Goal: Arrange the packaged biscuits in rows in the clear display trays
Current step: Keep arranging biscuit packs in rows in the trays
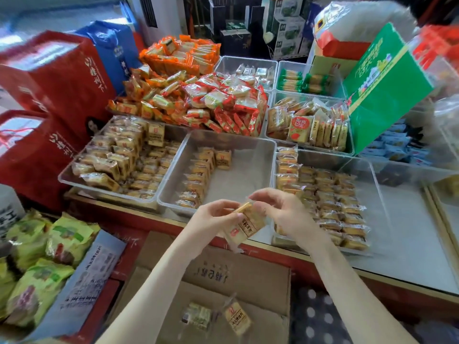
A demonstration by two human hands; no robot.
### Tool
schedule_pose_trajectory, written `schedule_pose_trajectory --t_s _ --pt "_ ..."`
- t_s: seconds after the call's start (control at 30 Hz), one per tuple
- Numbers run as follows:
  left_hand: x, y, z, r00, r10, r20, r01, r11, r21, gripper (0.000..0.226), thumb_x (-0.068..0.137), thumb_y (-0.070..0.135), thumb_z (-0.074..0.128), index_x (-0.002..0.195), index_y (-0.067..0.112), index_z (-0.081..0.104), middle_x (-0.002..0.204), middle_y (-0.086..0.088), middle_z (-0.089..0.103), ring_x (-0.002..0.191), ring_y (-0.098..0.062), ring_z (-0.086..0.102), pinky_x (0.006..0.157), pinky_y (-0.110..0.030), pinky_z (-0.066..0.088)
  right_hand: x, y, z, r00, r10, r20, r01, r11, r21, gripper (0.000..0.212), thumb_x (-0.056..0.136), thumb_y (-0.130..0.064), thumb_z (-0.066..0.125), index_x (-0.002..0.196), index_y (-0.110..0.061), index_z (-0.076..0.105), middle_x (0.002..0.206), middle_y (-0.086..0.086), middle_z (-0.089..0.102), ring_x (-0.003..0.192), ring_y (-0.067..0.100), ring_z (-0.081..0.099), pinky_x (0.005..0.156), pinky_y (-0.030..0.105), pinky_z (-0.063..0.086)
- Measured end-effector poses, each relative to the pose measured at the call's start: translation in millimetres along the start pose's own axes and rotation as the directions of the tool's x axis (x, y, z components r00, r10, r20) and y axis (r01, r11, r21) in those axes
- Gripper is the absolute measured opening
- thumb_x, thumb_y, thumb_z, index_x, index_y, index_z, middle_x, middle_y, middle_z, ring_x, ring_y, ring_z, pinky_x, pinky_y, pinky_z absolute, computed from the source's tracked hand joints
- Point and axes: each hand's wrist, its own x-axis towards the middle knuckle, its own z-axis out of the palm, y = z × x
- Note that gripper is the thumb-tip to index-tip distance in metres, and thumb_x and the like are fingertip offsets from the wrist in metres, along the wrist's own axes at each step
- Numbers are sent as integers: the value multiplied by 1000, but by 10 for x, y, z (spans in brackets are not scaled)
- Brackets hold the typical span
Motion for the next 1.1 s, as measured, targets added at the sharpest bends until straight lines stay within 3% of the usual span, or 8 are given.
schedule_pose_trajectory --t_s 0.17,0.27,0.4,0.5,0.67,0.83,0.97,1.1 --pt "-92 183 -242 998 61 5 -61 997 48 14 86 25 72 98 17 72 86 -2 75 79 -15 71 60 -25 53 -159 -186 175 992 116 -53 -90 933 348 15 93 -6 60 97 -16 69 87 -3 73 82 9 67 79 27 57" --pt "-160 202 -384 997 73 22 -74 997 22 28 80 34 75 97 13 70 89 -8 74 79 -20 70 55 -28 52 -193 -259 311 988 126 -89 -86 928 363 17 94 -1 56 94 -12 69 80 0 72 76 13 64 75 29 57" --pt "-259 172 -546 999 46 12 -41 961 -272 44 73 38 68 104 9 61 85 -6 72 77 -18 69 64 -27 54 -207 -360 536 964 194 -179 -59 820 569 19 96 1 50 89 -8 66 77 2 70 73 14 63 65 24 53" --pt "-331 108 -650 998 45 43 -25 923 -384 44 77 31 64 112 4 63 101 -12 74 91 -19 72 72 -25 57 -223 -414 650 960 227 -167 -33 678 735 21 98 1 45 90 -6 63 81 6 71 78 17 66 72 29 54" --pt "-383 5 -766 998 12 -62 -28 964 -263 17 87 11 66 101 2 66 101 -16 74 91 -21 72 71 -24 59 -255 -465 786 973 175 -152 -6 676 737 21 98 3 44 91 -5 63 90 11 68 90 25 61 82 36 49" --pt "-432 43 -909 981 169 -93 -180 975 -127 6 85 7 70 80 6 65 82 -10 73 80 -23 68 73 -33 60 -301 -488 743 956 115 -271 73 799 596 34 96 3 49 75 -19 67 82 1 68 71 11 50 60 22 37" --pt "-483 9 -961 825 538 -170 -469 821 325 16 85 4 72 76 16 66 74 7 69 70 -8 63 66 -24 53 -329 -485 750 935 38 -353 138 876 461 30 95 2 53 77 -19 66 73 7 64 57 16 50 52 24 40" --pt "-502 -64 -1001 540 841 -21 -707 467 532 10 87 -4 62 86 4 67 99 2 68 94 -6 64 80 -17 54 -376 -491 778 943 -68 -327 227 849 477 36 95 7 48 76 -18 65 110 5 71 106 19 67 87 31 56"
